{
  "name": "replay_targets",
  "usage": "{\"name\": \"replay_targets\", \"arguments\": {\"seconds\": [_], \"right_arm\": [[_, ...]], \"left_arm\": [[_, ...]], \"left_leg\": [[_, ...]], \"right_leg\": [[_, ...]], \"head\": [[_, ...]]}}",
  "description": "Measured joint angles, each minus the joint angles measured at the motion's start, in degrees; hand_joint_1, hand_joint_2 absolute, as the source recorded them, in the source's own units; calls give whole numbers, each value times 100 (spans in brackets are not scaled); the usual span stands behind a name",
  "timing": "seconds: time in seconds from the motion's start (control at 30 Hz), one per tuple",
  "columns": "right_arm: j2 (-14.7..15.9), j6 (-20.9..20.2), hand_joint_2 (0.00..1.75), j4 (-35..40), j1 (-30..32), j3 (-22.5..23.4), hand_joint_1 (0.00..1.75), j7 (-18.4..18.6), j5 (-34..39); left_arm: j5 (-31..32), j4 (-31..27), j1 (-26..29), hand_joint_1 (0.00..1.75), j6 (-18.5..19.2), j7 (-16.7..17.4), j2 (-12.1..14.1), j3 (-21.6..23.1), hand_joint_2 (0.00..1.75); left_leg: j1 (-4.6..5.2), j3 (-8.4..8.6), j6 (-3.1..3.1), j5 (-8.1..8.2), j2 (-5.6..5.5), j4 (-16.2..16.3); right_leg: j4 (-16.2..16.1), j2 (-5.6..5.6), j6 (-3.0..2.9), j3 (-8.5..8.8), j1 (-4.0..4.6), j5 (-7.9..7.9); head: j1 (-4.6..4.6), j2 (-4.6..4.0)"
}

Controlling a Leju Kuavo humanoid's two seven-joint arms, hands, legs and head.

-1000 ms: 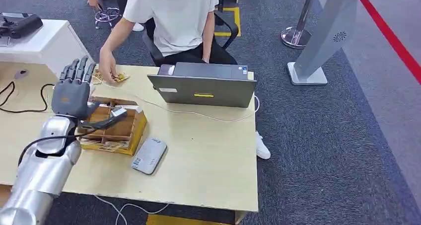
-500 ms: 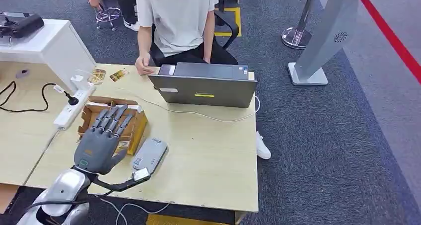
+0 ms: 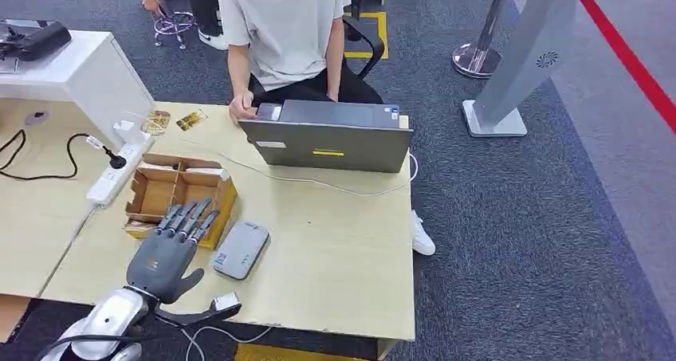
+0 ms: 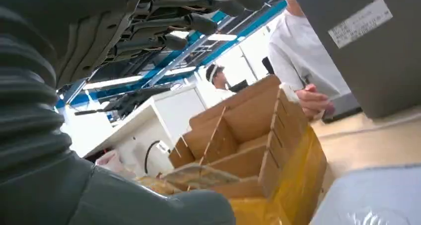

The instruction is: Pass the card to the sensor for recognition and then transmit it.

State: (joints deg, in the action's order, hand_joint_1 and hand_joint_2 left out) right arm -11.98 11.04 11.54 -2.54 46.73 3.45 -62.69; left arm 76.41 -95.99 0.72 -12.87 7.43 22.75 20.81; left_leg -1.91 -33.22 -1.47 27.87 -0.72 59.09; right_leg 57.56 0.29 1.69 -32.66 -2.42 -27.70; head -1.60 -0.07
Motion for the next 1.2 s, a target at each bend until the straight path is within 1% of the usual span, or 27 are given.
{"name": "replay_targets", "arguments": {"seconds": [0.1, 0.2, 0.23, 0.3, 0.37, 0.47, 0.57, 0.73, 1.03, 1.2], "right_arm": [[0, 0, 175, 0, -1, 2, 0, 0, -18], [0, -2, 175, 0, 0, 2, 0, 0, -72], [0, -4, 175, 0, 0, 2, 0, 0, -107], [0, -24, 175, 0, -1, 0, 0, 0, -175], [0, -54, 175, 0, -3, 0, 0, 2, -240], [0, -72, 175, 0, -2, 0, 0, 11, -312], [2, -79, 175, 0, -4, -4, 0, 18, -334], [2, -79, 175, 0, -5, -4, 0, 20, -350], [4, -79, 175, 0, -5, -4, 0, 33, -361], [7, -87, 175, 0, -5, -13, 0, 52, -411]], "left_arm": [[7, 94, 15, 0, -9, 20, 0, 0, 175], [120, 188, 31, 0, -123, 92, -33, -59, 175], [188, 227, 33, 0, -226, 109, -46, -101, 175], [269, 341, 28, 0, -560, 118, -99, -230, 175], [295, 519, 7, 0, -778, 131, -164, -430, 175], [253, 782, -13, 0, -918, 92, -223, -713, 175], [260, 953, -12, 0, -1062, 46, -289, -892, 175], [262, 1145, -12, 0, -1099, 46, -365, -1036, 175], [280, 1309, -13, 0, -1124, 46, -452, -1095, 175], [376, 1386, -14, 0, -1445, 15, -509, -1174, 175]], "left_leg": [[0, -1, 0, 0, 0, 0], [0, -1, 0, 0, 0, 0], [0, -1, 0, 0, 0, 0], [0, 0, 0, 0, 0, 0], [0, 2, 0, 0, 0, 0], [0, 3, -1, -1, 1, 0], [-1, 2, -1, -1, 0, 0], [0, 0, 0, 0, 0, 0], [0, 0, 0, 0, 0, 0], [0, 0, 0, 0, 0, 0]], "right_leg": [[0, 0, 0, 0, 0, 0], [0, 0, 0, 0, 0, 0], [0, 0, 0, 0, 0, 0], [0, -1, 0, 1, 0, 0], [0, 0, 0, 1, 0, 1], [0, 1, 0, 1, 0, 1], [0, 0, 0, 1, 0, 0], [0, 0, 0, 1, 0, 0], [0, 0, 0, 1, 0, 0], [0, 0, 0, 1, 0, 0]], "head": [[2, 0], [2, 0], [2, 0], [2, 0], [2, 0], [0, 0], [2, 0], [2, 0], [2, 0], [2, 0]]}}
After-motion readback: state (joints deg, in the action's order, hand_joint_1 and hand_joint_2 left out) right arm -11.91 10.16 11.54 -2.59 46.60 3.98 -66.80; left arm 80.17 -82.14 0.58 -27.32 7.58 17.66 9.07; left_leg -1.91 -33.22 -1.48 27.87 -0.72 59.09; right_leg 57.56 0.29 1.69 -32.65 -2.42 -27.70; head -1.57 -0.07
